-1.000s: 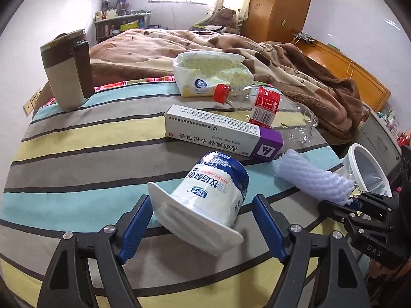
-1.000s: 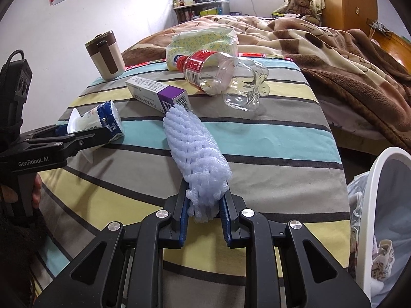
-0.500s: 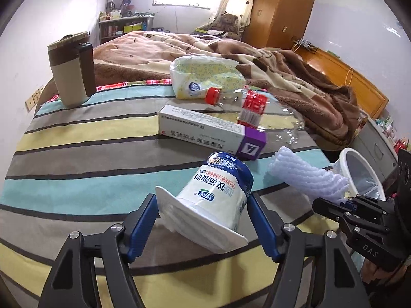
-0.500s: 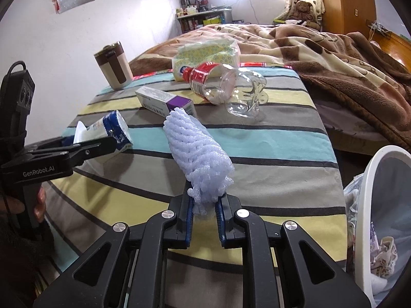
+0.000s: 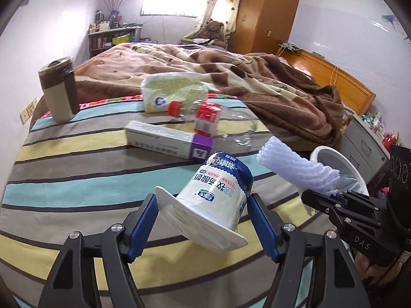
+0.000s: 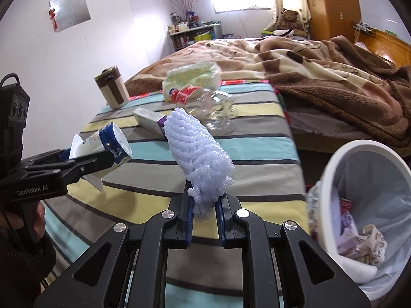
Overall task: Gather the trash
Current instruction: 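Carry the yogurt cup and foam net over the white bin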
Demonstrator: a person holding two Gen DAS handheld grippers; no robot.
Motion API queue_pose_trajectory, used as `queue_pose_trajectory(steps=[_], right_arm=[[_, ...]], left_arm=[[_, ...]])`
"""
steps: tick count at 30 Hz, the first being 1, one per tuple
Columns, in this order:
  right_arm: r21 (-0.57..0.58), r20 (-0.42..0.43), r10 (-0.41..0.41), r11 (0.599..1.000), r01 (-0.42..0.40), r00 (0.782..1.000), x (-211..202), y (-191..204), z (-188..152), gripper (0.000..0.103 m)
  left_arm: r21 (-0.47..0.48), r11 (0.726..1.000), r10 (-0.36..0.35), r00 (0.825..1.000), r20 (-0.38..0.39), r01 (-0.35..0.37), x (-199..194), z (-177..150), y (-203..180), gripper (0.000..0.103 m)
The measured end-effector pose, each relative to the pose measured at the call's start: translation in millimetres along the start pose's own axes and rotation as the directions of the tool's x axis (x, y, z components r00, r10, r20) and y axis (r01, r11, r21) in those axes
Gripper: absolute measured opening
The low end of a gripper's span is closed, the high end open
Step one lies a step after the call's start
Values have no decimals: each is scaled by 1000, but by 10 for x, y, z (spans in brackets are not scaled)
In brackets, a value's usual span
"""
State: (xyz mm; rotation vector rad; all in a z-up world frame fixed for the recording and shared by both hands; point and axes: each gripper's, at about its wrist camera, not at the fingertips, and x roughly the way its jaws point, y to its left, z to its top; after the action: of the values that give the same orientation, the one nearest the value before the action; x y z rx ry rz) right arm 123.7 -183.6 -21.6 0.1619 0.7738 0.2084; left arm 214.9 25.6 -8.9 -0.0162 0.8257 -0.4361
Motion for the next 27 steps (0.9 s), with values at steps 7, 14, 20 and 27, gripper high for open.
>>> queue_pose_trajectory(steps=[7,14,20,27], right_arm=[[35,43,-26,999,24,999,-223,-206,-22,15],[73,81,-70,995,64,994,-460,-444,-71,15],[114,96,-135,986,124,986,-649,-717,-124,15],[160,106,-210,968,192,972,-809,-987,-173,15]], left_arm=[[41,999,-15,1000,15,15,-86,20,-349,71],[81,996,-45,999,28,43,-135,39,-732,71],[114,991,-81,996,35,76,-121,70,-1132,71],[132,982,-138,990,25,133,-1,74,-1603,71]])
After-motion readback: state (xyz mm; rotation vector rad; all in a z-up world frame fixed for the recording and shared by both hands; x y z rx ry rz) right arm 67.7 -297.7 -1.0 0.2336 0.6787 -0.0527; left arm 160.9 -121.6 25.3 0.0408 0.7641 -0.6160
